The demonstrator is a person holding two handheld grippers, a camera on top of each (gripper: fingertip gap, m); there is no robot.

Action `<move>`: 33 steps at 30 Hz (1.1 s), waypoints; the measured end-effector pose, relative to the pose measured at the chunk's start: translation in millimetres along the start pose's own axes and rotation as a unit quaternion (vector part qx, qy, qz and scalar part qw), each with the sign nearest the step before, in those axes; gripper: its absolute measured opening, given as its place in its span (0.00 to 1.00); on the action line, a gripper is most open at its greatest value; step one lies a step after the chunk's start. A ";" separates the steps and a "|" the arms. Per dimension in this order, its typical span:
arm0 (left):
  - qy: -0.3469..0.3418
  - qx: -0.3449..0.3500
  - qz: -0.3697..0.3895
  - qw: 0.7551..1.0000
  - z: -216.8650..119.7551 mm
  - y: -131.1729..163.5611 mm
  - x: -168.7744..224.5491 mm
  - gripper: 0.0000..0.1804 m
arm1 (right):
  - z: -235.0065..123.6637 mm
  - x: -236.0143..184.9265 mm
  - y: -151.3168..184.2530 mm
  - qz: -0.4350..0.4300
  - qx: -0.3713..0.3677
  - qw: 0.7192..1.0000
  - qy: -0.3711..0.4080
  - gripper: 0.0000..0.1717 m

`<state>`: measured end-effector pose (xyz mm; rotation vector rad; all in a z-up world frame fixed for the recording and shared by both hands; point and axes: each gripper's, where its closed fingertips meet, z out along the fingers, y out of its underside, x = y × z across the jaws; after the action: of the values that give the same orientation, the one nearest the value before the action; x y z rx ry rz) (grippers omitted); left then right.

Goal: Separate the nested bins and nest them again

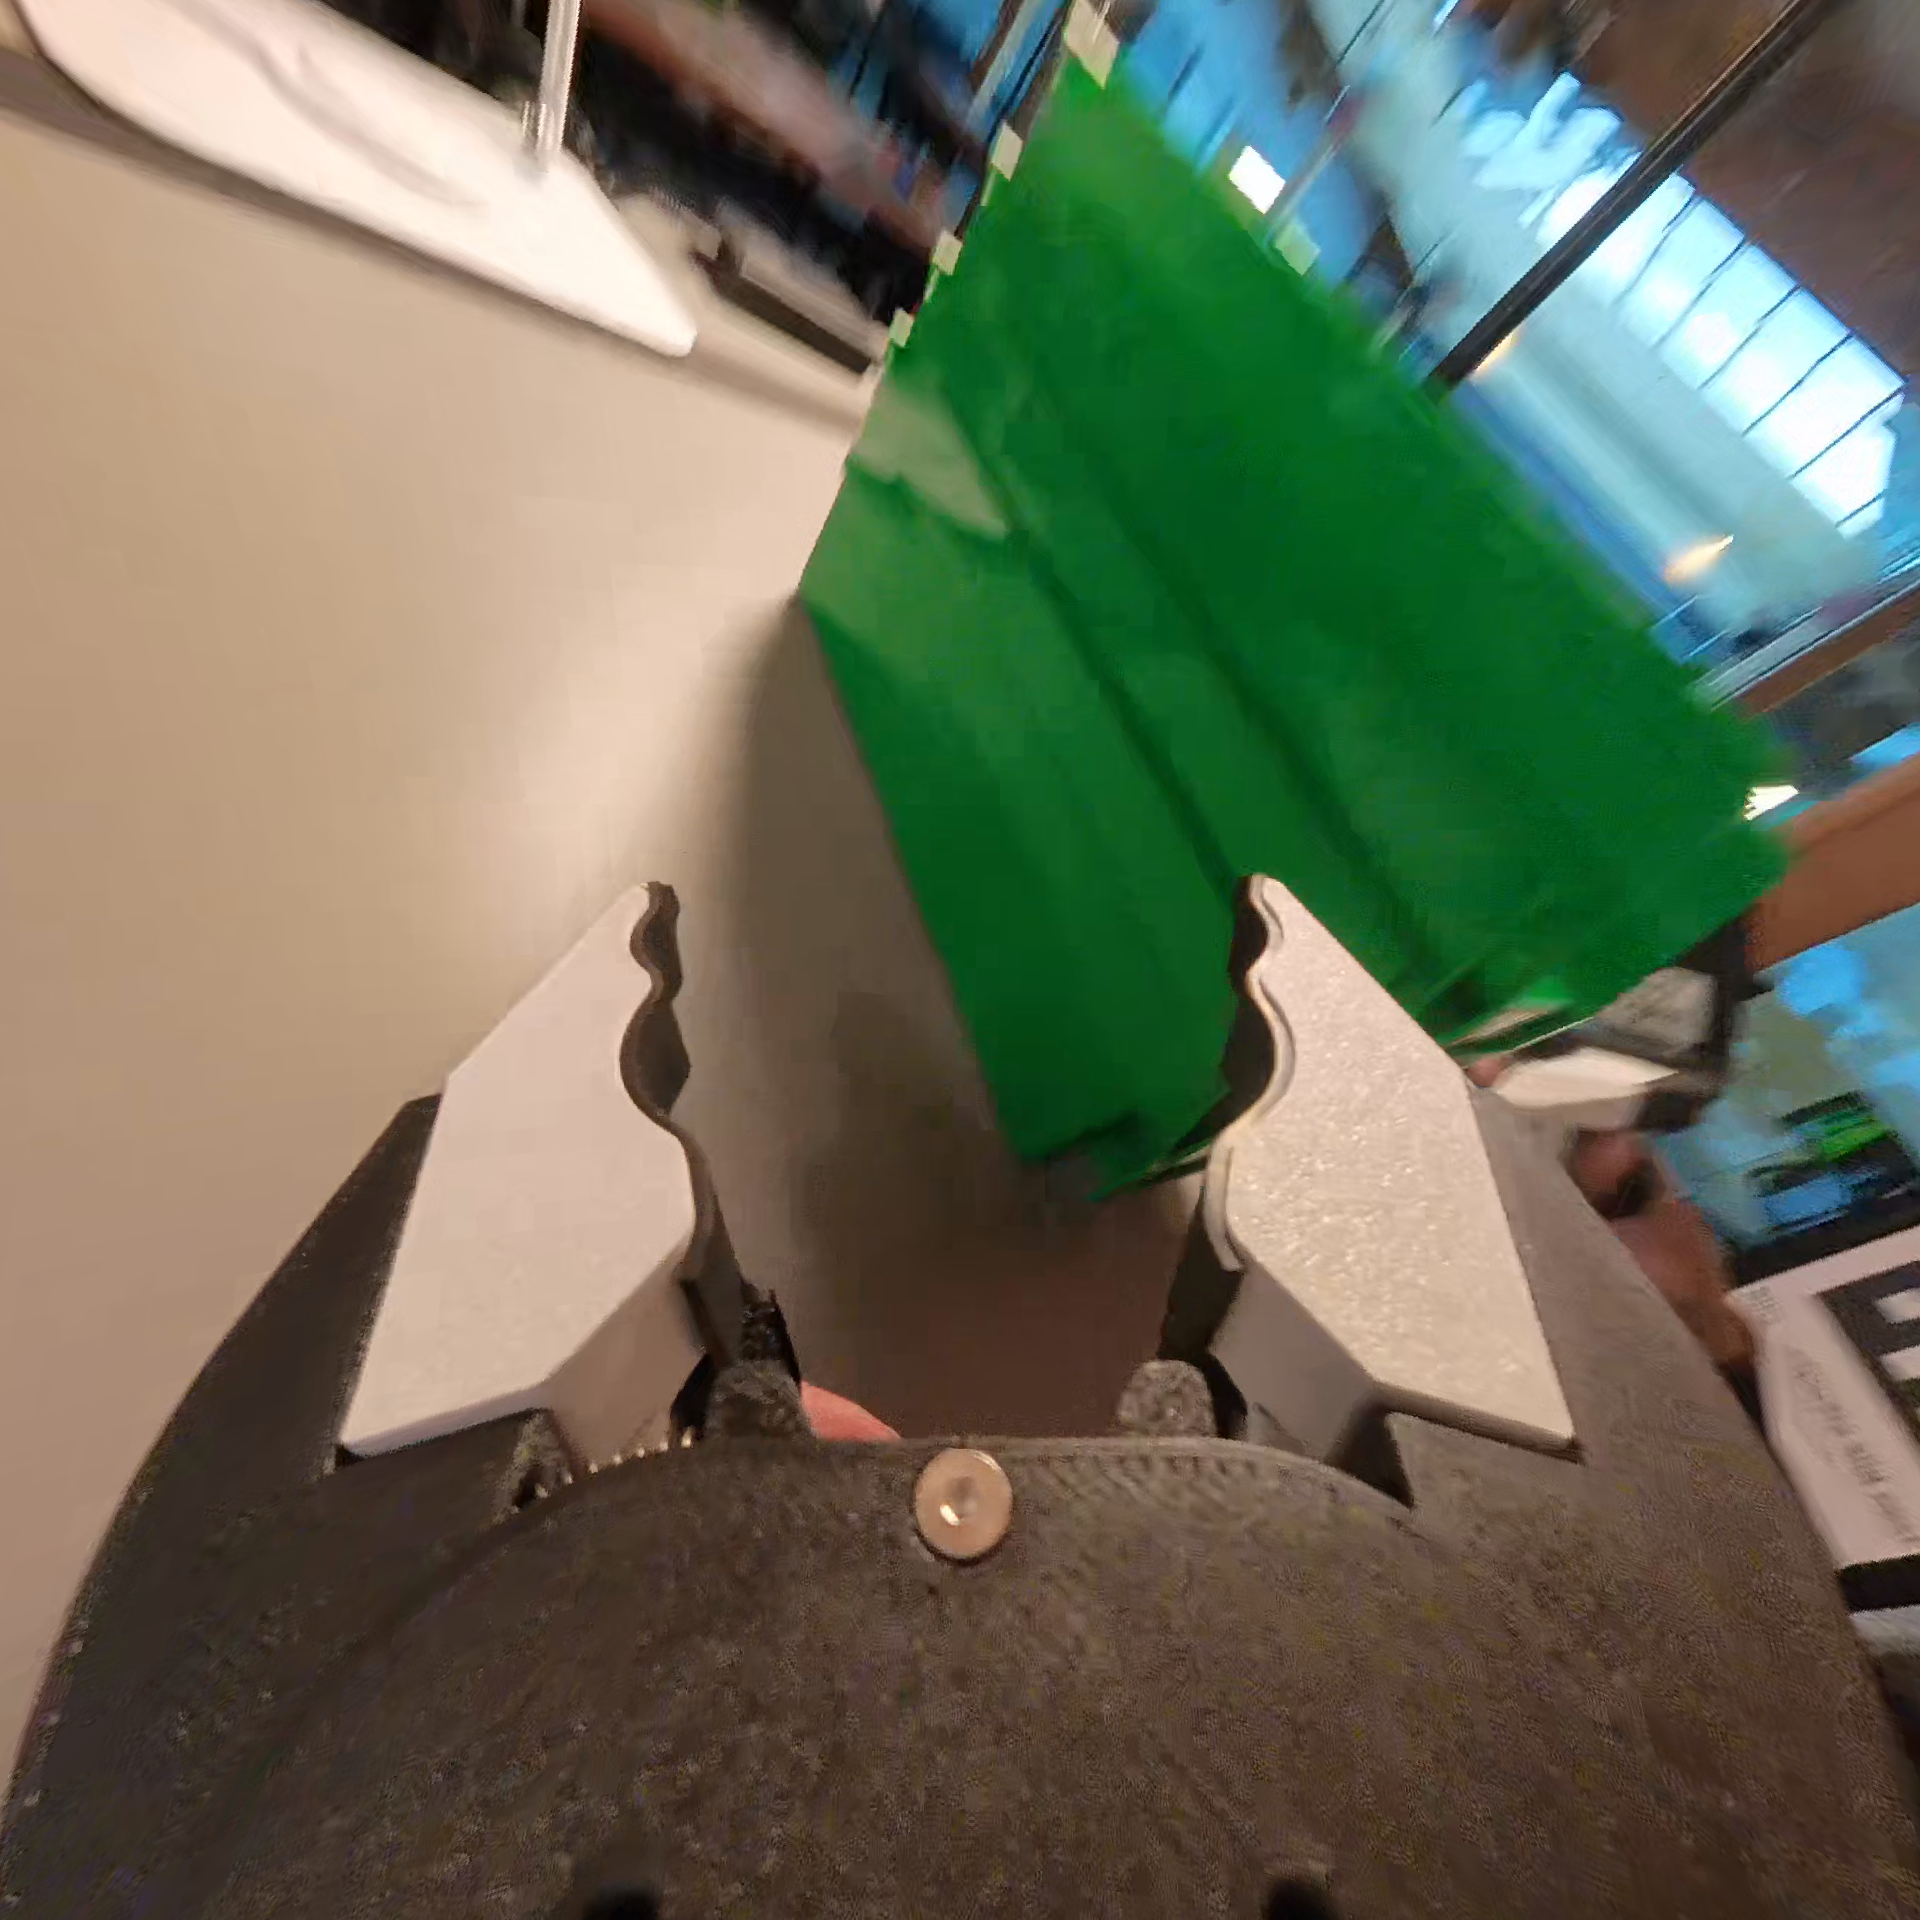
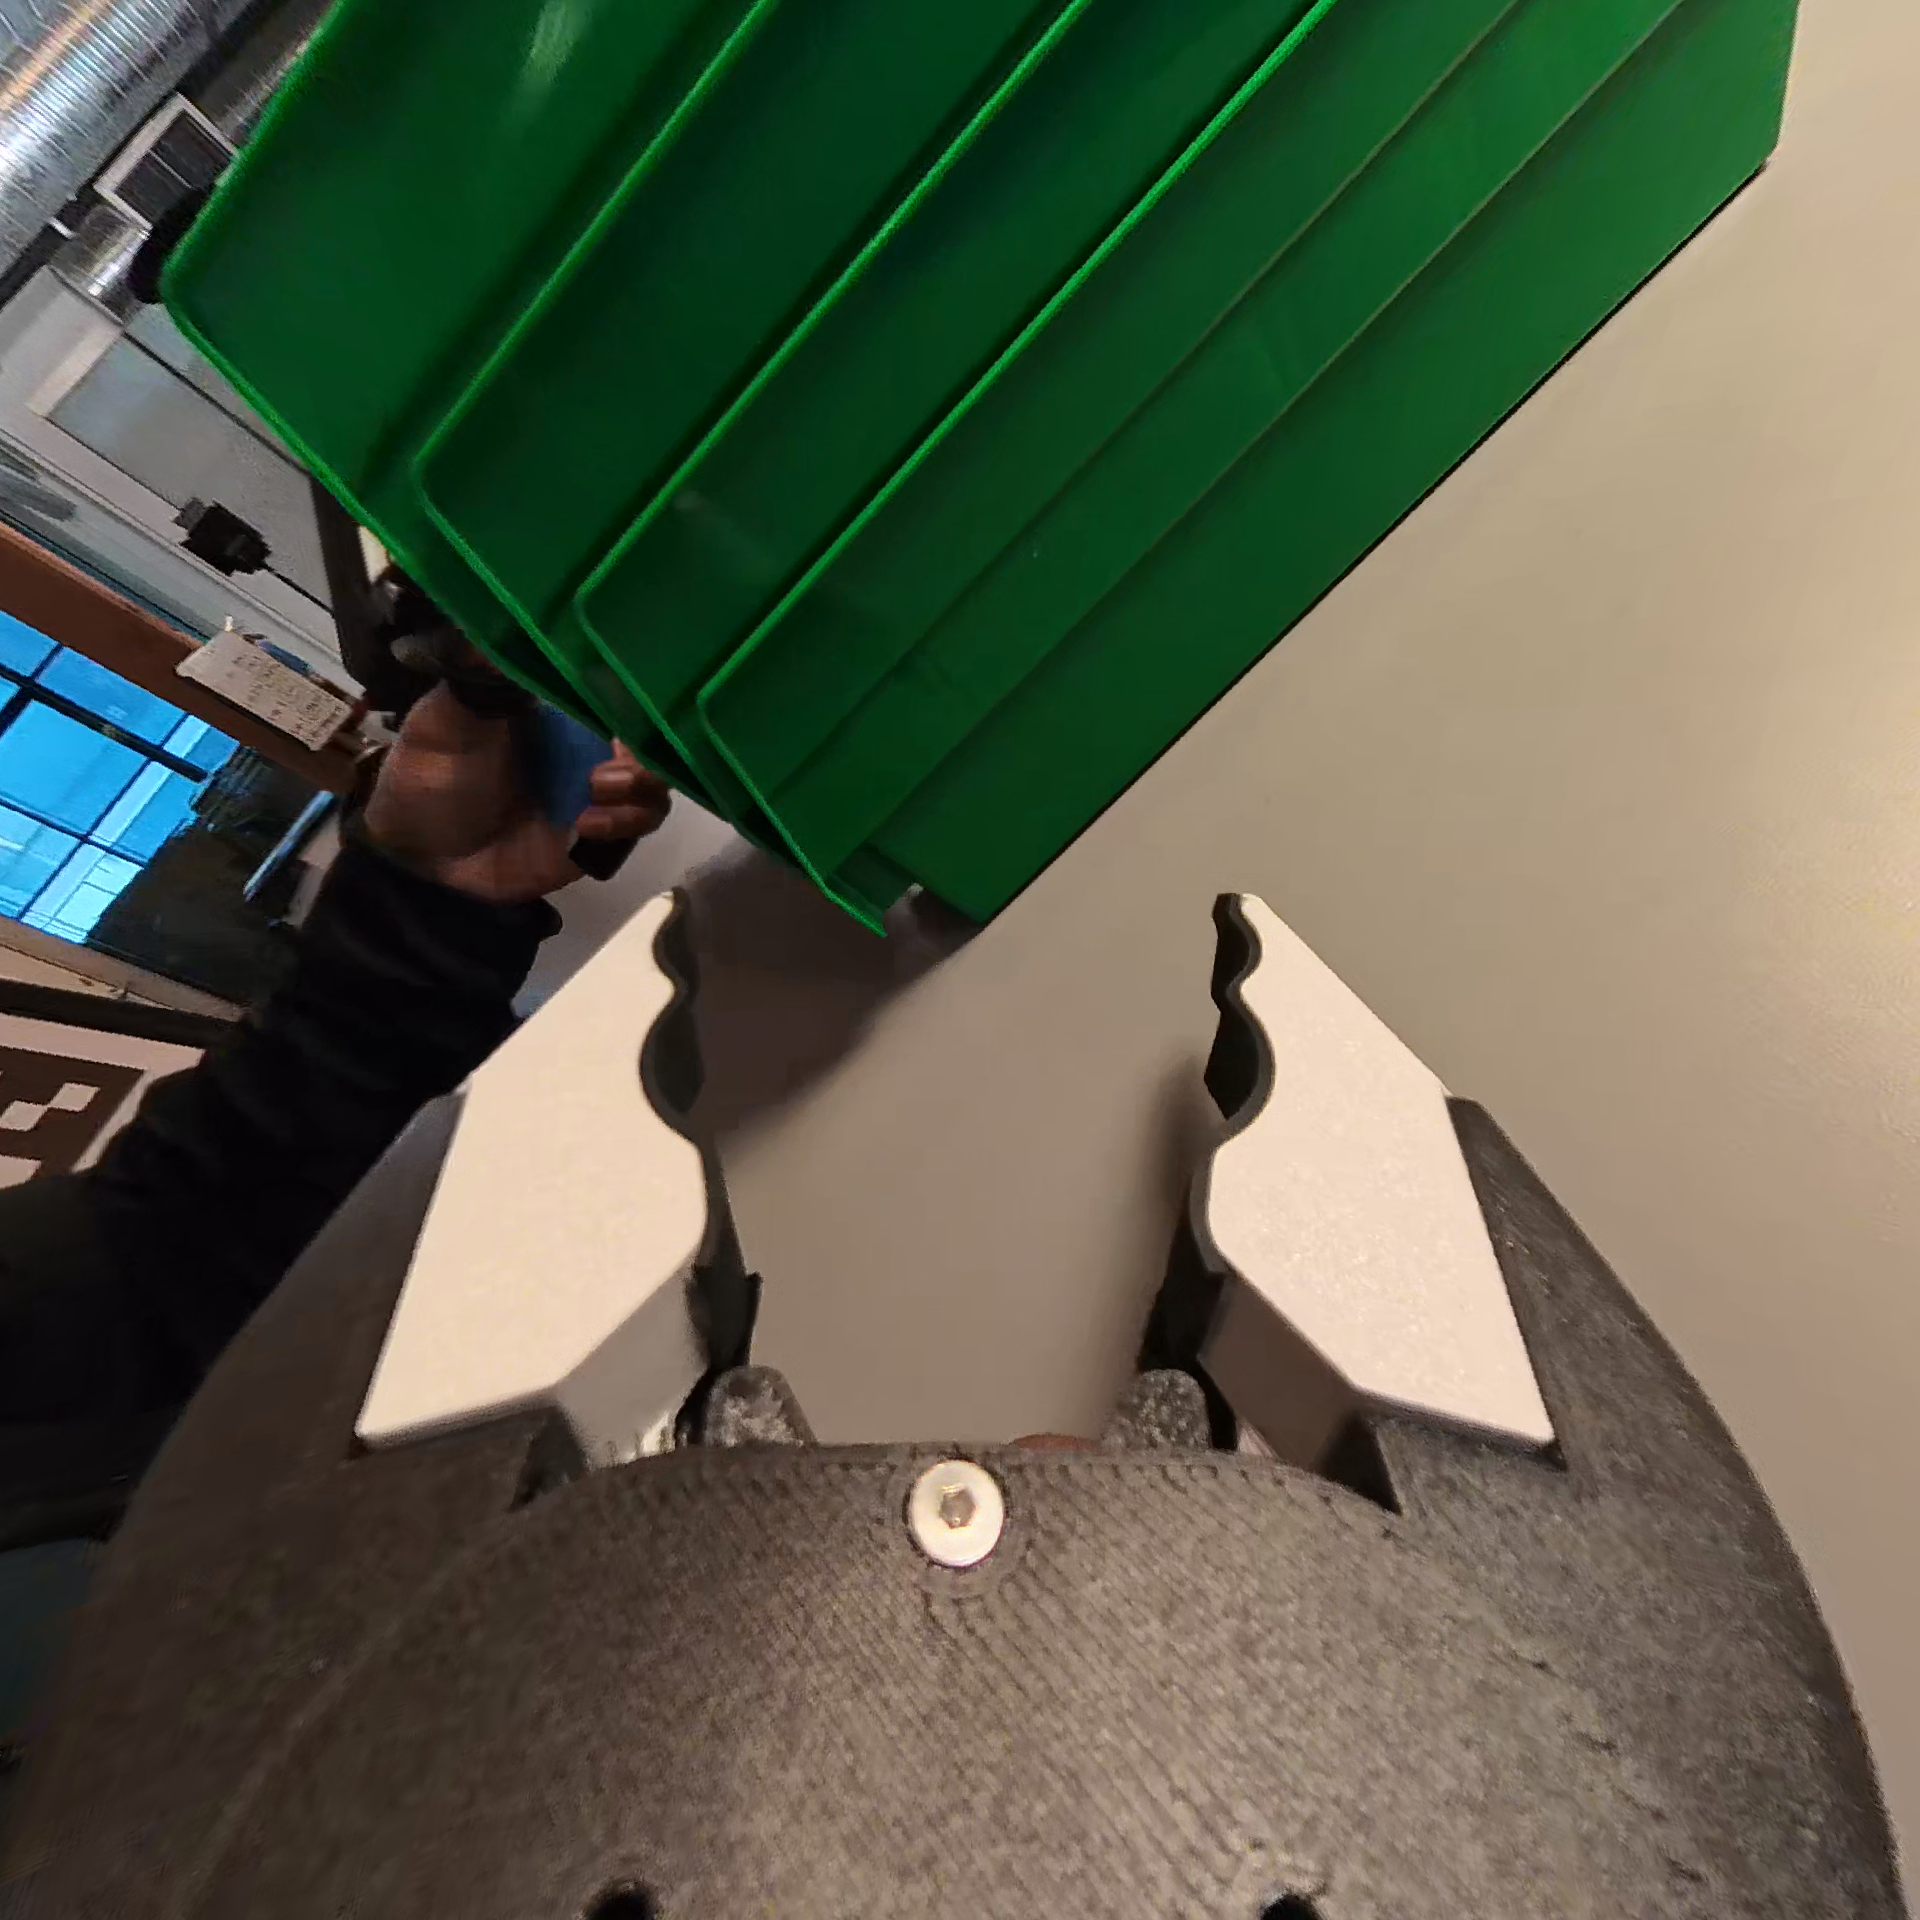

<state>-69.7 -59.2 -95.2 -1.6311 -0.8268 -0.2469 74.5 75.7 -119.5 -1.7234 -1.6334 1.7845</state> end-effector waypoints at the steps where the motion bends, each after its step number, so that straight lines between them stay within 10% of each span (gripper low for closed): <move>1: -0.011 -0.024 0.013 1.000 6.5 11.8 -1.1 0.58 | 1.1 0.9 0.0 -0.004 -0.001 1.000 0.006 0.58; 6: -0.007 -0.045 0.038 0.998 37.7 35.2 24.9 0.46 | 1.5 1.2 -2.8 -0.021 0.000 1.000 0.020 0.59; 12: 0.058 -0.089 0.043 0.993 66.2 66.0 64.9 0.64 | -39.0 2.3 -10.5 -0.040 0.005 0.998 0.053 0.64; 20: 0.057 0.016 -0.004 0.998 27.0 42.9 51.3 0.64 | -88.1 -13.2 -57.4 -0.116 0.011 0.982 0.150 0.81; 33: 0.041 0.099 -0.025 0.994 -15.9 28.5 37.9 0.62 | 12.3 -18.5 -168.8 -0.157 -0.254 0.926 0.232 0.92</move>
<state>-19.9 -60.2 -91.3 -1.4078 -0.8036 -0.2564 -18.9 120.2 15.7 -1.7481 -2.0932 0.7684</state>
